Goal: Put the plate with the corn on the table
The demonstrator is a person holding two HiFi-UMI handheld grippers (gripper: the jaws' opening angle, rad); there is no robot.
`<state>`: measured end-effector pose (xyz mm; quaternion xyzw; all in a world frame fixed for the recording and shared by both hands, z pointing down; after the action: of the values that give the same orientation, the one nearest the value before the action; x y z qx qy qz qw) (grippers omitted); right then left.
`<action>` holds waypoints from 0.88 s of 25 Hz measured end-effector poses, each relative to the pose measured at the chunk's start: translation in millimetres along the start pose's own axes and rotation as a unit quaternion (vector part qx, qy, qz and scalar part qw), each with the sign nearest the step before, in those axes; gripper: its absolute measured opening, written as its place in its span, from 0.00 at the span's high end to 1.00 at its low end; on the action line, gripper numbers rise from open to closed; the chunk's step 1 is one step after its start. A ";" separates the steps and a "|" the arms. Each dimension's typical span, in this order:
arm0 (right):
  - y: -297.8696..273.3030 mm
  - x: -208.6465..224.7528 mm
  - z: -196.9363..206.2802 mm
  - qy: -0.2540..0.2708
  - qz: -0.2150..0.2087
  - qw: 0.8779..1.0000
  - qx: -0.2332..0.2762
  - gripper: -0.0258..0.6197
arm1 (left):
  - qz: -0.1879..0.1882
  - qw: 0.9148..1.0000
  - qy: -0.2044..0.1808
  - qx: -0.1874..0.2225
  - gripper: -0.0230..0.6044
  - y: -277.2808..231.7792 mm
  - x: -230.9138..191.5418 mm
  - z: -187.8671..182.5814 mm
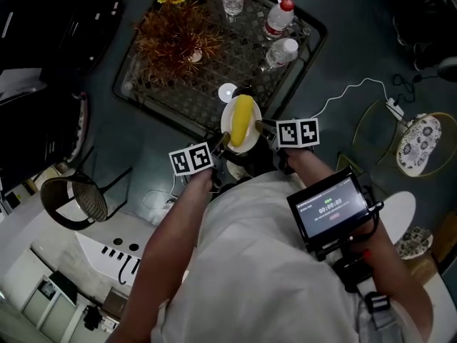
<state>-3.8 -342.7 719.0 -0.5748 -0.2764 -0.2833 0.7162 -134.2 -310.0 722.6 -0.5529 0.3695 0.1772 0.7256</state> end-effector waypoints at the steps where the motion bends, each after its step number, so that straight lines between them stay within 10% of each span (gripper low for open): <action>1: -0.9 2.7 -1.4 -0.002 0.001 1.000 0.001 0.89 | -0.001 1.000 -0.001 0.000 0.90 -2.8 -0.1 -1.4; 22: -17.2 52.5 -41.0 0.002 0.009 1.000 0.009 0.89 | -0.017 1.000 -0.012 -0.003 0.90 -58.6 -1.6 -33.0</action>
<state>22.7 -390.5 760.7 -0.5701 -0.2724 -0.2755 0.7245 -107.5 -359.6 759.3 -0.5587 0.3506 0.1726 0.7315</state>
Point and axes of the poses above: the fingertips, and each gripper's own axes: y backward along the fingers, x to its right, z out of its underside, the point moved 2 cm from there along y, backward along the fingers, and after that the axes turned 3 degrees about y, right-handed, at the moved point
